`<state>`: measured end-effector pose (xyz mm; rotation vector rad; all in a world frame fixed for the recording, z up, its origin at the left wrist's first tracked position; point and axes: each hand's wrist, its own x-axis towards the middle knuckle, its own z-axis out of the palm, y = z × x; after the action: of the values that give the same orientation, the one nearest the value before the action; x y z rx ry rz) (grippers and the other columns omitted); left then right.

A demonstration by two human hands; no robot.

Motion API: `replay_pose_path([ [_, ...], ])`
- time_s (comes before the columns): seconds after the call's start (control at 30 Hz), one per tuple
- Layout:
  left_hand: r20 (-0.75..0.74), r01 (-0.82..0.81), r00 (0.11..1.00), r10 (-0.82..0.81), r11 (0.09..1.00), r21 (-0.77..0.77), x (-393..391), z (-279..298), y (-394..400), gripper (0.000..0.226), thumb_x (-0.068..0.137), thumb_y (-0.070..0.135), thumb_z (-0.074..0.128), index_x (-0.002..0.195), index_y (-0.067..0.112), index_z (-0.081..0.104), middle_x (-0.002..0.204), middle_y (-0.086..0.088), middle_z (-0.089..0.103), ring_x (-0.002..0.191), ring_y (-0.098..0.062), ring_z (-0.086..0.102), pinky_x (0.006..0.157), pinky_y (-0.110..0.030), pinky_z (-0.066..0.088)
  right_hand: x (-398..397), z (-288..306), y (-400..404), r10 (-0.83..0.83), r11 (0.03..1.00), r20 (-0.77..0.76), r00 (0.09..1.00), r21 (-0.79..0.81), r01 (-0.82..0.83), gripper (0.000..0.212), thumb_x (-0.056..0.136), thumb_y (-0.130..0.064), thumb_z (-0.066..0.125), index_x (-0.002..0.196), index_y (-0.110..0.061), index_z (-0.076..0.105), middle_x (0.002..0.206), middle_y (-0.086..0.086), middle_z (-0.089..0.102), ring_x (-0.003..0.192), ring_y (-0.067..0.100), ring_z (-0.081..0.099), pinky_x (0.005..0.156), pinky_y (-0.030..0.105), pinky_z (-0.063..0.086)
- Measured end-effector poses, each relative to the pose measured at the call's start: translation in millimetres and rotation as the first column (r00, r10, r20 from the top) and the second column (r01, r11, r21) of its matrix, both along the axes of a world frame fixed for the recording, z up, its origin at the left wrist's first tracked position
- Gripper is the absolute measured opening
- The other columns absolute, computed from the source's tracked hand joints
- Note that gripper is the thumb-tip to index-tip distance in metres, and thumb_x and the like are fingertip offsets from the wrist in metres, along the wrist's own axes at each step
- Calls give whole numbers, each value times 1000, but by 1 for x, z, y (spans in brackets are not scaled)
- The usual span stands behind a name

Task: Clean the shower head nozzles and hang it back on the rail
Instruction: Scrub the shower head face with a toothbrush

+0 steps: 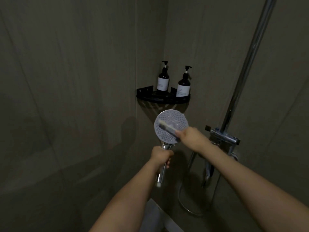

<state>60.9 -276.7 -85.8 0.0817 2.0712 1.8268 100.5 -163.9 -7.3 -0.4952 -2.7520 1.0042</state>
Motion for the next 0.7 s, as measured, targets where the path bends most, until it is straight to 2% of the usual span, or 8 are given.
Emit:
replay_pose_path([
  [0.13,0,10,1000,-10,1000,-21,4,3,-2,32,79,-3,57,52,9,43,27,2,38,22,-9,35,32,-15,34,3,5,15,-167,984,-76,983,-82,161,49,97,-42,38,84,-3,64,67,7,56,64,22,53,58,29,40],
  [0.2,-1,14,1000,-14,999,-35,5,3,-3,33,79,-2,57,52,9,43,26,3,38,22,-9,35,31,-16,34,5,6,11,-57,988,-68,996,-144,47,49,97,-40,41,89,0,66,64,5,55,59,18,52,57,29,40],
  [0.27,5,21,1000,-21,999,-37,5,4,-2,33,80,-2,56,52,9,43,27,3,38,22,-9,35,31,-15,34,11,-2,-5,60,996,41,997,-71,-57,43,97,-39,41,91,-5,66,73,7,60,66,19,57,63,31,47],
  [0.37,11,33,999,-33,999,-38,8,6,1,34,81,-3,55,52,8,42,27,1,37,21,-10,34,30,-14,33,7,-7,7,-137,990,-65,988,-46,134,43,98,-38,39,80,-8,64,74,10,59,63,21,56,57,28,42],
  [0.43,-1,34,999,-34,998,-45,8,7,1,34,80,-4,55,51,7,43,25,1,37,20,-10,35,29,-15,33,12,-1,5,-139,988,-109,984,-87,130,44,98,-38,39,74,-9,62,69,9,58,57,19,53,53,27,40],
  [0.53,-10,25,1000,-26,999,-43,8,11,2,34,81,-3,55,50,6,44,25,2,38,20,-9,35,29,-15,34,18,-6,-11,1,993,-44,999,-120,-6,37,100,-33,35,99,-10,63,83,10,63,71,20,60,64,33,52],
  [0.63,-8,25,1000,-26,999,-43,10,12,1,34,80,-3,56,50,8,43,28,0,38,22,-10,36,32,-16,35,18,-2,11,-240,958,-98,966,-183,219,36,98,-35,39,87,-8,60,70,8,56,60,19,52,54,27,41],
  [0.7,-5,20,1000,-20,999,-42,11,11,1,34,80,-2,57,51,9,43,28,1,38,23,-10,36,32,-16,35,22,4,16,-258,953,-105,960,-189,236,39,98,-37,41,80,-8,59,62,5,52,57,20,49,51,26,35],
])
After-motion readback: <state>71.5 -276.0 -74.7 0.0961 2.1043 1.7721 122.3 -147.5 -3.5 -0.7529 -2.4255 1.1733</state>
